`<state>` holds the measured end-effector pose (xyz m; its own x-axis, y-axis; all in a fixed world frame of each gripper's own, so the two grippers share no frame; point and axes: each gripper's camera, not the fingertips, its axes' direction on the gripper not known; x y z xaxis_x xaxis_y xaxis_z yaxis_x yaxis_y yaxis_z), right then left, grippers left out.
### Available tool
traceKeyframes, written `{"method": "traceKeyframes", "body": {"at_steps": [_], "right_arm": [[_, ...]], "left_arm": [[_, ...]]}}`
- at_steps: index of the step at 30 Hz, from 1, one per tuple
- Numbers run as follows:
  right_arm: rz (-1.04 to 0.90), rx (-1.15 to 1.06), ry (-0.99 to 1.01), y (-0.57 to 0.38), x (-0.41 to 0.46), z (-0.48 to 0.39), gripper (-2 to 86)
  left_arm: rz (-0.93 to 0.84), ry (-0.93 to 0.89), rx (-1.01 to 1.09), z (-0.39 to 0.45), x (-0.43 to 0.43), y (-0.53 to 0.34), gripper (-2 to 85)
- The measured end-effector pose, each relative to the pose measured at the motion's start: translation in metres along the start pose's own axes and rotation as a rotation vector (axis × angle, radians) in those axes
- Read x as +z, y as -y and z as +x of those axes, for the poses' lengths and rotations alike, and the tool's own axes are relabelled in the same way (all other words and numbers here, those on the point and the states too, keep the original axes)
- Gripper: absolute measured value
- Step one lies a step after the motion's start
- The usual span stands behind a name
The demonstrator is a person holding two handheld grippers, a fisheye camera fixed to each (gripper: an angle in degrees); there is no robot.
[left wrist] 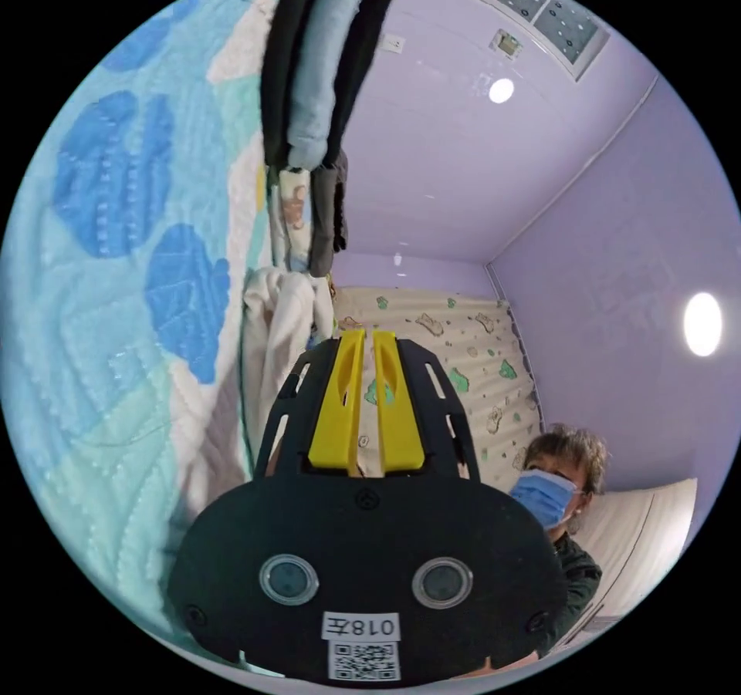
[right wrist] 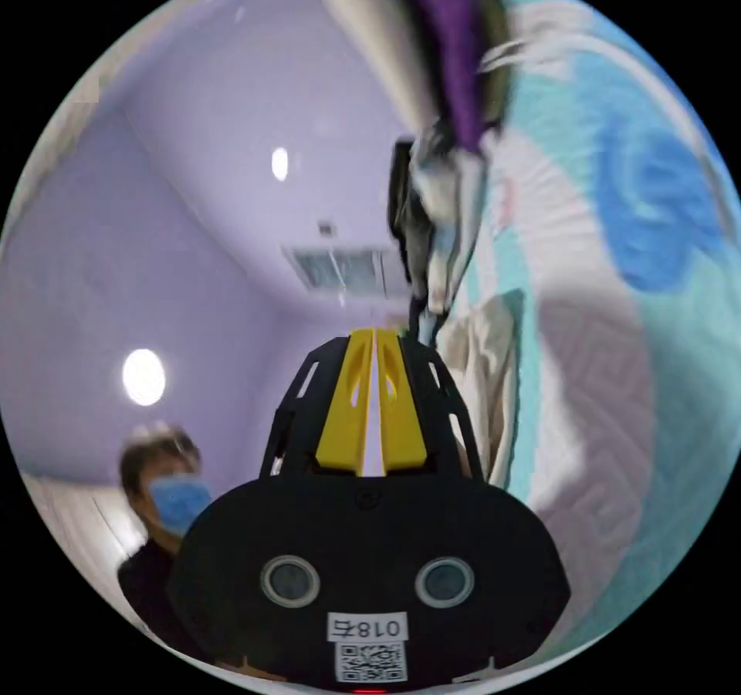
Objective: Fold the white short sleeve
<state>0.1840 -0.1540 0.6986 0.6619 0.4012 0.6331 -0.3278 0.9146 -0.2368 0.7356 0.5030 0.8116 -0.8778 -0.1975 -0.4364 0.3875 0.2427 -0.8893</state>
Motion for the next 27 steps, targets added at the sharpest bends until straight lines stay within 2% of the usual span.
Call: {"method": "traceKeyframes", "body": {"at_steps": [2, 5, 8, 12, 14, 17, 19, 21, 23, 24, 25, 27], "right_arm": [[-0.357, -0.168, -0.265, -0.001, 0.048, -0.029, 3.1], [-0.604, -0.315, -0.556, -0.004, 0.094, -0.043, 4.9], [-0.714, -0.329, -0.659, 0.006, 0.120, -0.037, 5.5], [-0.631, -0.304, -0.626, 0.027, 0.120, -0.035, 5.4], [-0.433, -0.246, -0.588, 0.042, 0.097, -0.030, 5.2], [-0.132, -0.208, -0.508, 0.036, 0.053, -0.027, 4.4], [-0.107, -0.244, -0.473, 0.022, 0.045, -0.030, 4.7], [-0.150, -0.277, -0.537, 0.006, 0.045, -0.032, 5.8], [-0.220, -0.321, -0.650, -0.013, 0.048, -0.030, 9.7], [-0.231, -0.327, -0.668, -0.017, 0.048, -0.028, 10.6], [-0.250, -0.344, -0.676, -0.024, 0.049, -0.025, 12.4], [-0.280, -0.354, -0.674, -0.032, 0.054, -0.018, 13.4]], "left_arm": [[-0.117, 0.037, 0.031, 0.007, 0.013, 0.006, -0.3], [-0.248, 0.128, 0.074, 0.017, 0.028, 0.018, -0.4], [-0.307, 0.170, 0.088, 0.021, 0.038, 0.038, 0.5], [-0.342, 0.287, 0.062, 0.023, 0.047, 0.073, 4.0], [-0.323, 0.304, 0.056, 0.026, 0.046, 0.086, 5.1], [-0.194, 0.263, 0.083, 0.043, 0.031, 0.100, 6.0], [-0.107, 0.165, 0.168, 0.072, 0.016, 0.099, 6.2], [-0.077, 0.154, 0.251, 0.099, 0.002, 0.094, 6.4], [-0.032, 0.311, 0.343, 0.132, -0.014, 0.083, 6.8], [-0.012, 0.463, 0.395, 0.152, -0.021, 0.076, 7.8], [-0.029, 0.618, 0.436, 0.167, -0.020, 0.071, 9.2], [-0.106, 0.748, 0.458, 0.177, -0.008, 0.070, 11.1]]}}
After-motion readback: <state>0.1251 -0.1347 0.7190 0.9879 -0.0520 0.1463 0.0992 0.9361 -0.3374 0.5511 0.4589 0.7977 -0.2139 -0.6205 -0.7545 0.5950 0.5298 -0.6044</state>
